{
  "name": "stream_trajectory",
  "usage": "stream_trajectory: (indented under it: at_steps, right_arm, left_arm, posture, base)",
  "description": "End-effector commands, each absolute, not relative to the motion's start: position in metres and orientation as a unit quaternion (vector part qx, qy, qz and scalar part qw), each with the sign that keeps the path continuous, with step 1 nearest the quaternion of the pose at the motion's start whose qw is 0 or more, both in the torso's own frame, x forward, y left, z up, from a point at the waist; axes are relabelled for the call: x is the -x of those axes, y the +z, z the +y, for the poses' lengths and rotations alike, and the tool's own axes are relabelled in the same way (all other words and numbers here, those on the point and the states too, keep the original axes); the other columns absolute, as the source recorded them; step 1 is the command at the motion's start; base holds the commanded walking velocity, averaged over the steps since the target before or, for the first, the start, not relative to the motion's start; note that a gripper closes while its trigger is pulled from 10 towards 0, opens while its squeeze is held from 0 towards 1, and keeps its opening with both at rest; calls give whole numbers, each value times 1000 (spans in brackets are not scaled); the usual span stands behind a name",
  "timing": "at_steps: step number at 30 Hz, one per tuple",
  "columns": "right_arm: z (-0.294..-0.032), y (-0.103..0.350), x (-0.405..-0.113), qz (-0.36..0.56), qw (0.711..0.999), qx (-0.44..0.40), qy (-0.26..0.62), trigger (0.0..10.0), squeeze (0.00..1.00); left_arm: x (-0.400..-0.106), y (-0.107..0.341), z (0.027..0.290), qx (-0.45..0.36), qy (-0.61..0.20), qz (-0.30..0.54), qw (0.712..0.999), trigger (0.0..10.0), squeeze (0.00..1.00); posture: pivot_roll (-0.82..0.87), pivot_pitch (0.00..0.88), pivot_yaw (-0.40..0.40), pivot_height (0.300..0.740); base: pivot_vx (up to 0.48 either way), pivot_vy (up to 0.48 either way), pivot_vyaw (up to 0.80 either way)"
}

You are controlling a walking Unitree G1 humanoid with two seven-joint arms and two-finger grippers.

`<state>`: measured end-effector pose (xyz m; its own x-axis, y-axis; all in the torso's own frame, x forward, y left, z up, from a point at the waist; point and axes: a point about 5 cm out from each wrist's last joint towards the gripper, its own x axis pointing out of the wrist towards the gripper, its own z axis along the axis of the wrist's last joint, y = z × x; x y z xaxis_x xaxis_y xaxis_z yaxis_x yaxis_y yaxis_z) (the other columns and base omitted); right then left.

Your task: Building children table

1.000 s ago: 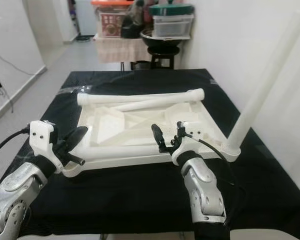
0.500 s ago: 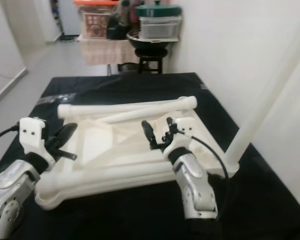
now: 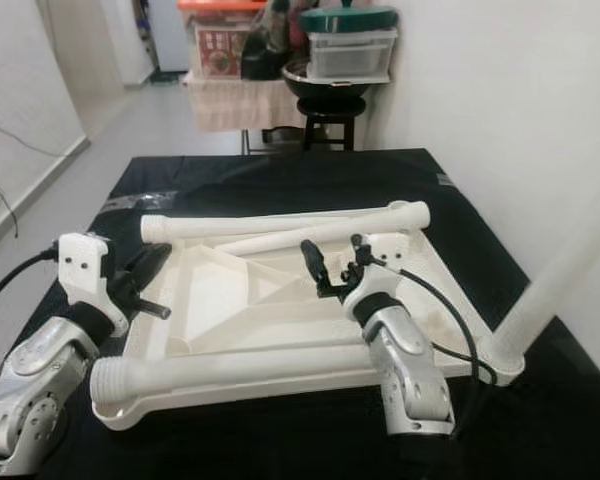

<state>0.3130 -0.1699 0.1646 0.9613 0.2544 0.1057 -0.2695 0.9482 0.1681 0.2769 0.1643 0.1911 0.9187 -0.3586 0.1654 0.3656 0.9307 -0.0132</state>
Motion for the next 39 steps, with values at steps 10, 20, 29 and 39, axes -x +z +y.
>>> stream_trajectory:
  at_steps: [10,20,29,39]
  right_arm:
    - [-168,158,-313,-30,985,-101,138,10000,0]
    - [-167,157,-313,-26,984,-107,143,10000,0]
    - [-169,157,-313,-18,982,-108,152,10000,0]
    - [-168,156,-316,-16,981,-116,156,10000,0]
  left_arm:
    - [-275,187,166,26,-180,-67,981,10000,0]
    - [-263,176,176,56,-164,-12,985,10000,0]
    - [-252,173,205,110,-91,68,987,10000,0]
    - [-229,177,184,154,-72,126,977,10000,0]
  posture:
    - [-103,0,2,740]
    - [-88,0,3,740]
    - [-69,0,-11,740]
    - [-44,0,6,740]
  base:
    - [0,0,0]
    - [0,0,0]
    - [0,0,0]
    - [0,0,0]
